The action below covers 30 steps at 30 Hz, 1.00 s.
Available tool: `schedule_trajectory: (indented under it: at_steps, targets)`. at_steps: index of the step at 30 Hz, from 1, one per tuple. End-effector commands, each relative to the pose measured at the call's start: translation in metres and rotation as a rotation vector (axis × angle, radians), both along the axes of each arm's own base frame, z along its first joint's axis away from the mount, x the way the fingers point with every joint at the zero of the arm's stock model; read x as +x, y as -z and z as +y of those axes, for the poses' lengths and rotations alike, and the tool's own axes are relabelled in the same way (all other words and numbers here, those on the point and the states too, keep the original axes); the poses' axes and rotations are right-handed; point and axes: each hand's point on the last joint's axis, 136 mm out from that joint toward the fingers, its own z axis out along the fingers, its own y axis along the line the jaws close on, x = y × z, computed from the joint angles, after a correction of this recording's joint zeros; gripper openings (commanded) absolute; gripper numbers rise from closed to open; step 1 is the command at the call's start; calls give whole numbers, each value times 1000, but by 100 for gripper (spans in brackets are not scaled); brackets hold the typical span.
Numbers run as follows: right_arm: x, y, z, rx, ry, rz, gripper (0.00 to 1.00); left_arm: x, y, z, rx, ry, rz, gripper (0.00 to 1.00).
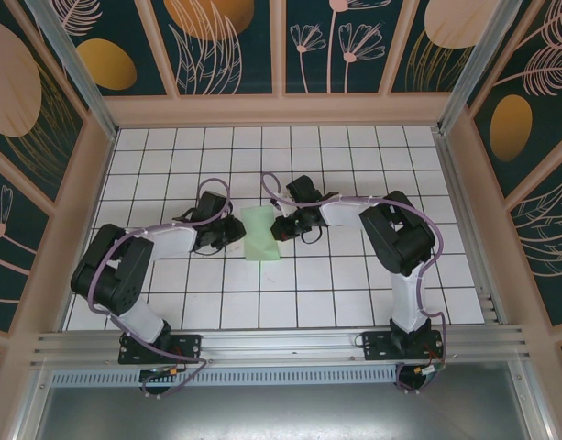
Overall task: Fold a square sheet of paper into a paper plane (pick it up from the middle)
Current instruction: Fold the triangle a second time at the center of the table.
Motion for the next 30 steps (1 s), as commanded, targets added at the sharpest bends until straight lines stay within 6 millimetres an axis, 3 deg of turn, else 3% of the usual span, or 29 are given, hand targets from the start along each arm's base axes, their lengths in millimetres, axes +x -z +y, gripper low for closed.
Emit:
schedule_trajectory:
  at_steps: [1, 6, 13, 23, 26, 30]
  targets:
    - [-13, 89, -87, -414, 98, 53, 2, 2, -23, -8, -51, 47, -68, 22]
    - [-13, 88, -84, -403, 97, 53, 2, -4, -42, -36, -201, 120, -102, 16]
    - [-14, 87, -82, -390, 95, 61, 2, -13, -20, -61, -190, 183, -38, 9]
    - [-11, 76, -74, -343, 86, 58, 2, -25, 10, -55, -143, 152, 41, 6]
    - [-6, 60, -65, -295, 97, 60, 3, -31, 18, -49, -118, 137, 67, 5]
    - [9, 3, -44, -114, 150, 48, 8, -43, 30, -42, -109, 125, 101, 4]
